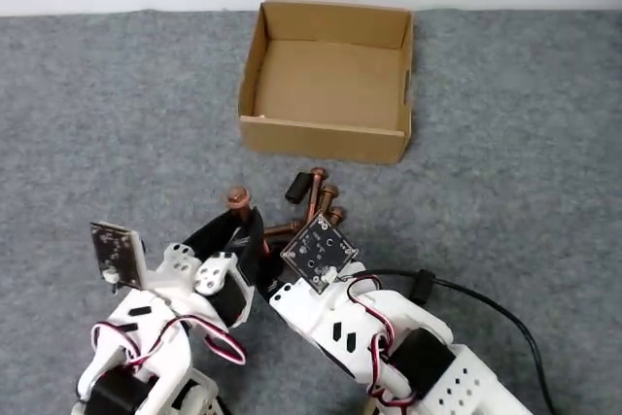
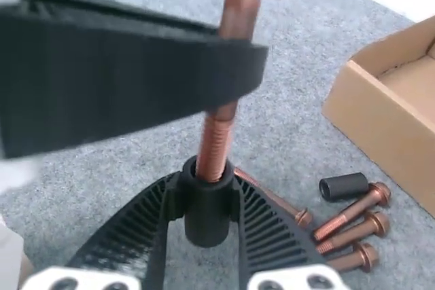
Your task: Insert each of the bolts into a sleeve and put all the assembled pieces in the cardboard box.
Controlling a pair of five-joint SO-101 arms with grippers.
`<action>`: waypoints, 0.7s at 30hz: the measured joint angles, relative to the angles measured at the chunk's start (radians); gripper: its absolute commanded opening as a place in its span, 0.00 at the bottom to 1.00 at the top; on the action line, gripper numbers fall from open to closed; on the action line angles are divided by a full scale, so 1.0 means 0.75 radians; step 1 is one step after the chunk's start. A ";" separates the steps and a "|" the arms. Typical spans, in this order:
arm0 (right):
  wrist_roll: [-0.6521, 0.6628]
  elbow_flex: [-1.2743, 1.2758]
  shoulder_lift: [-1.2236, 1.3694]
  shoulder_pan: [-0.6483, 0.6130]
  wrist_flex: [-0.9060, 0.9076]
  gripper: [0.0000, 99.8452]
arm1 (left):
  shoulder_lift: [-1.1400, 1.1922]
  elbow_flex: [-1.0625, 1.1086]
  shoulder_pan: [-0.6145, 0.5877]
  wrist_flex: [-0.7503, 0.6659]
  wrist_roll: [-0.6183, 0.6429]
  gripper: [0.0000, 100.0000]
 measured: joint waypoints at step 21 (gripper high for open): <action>0.070 -0.057 0.000 0.000 0.002 0.01 | -0.002 -0.010 0.145 0.184 -0.248 0.25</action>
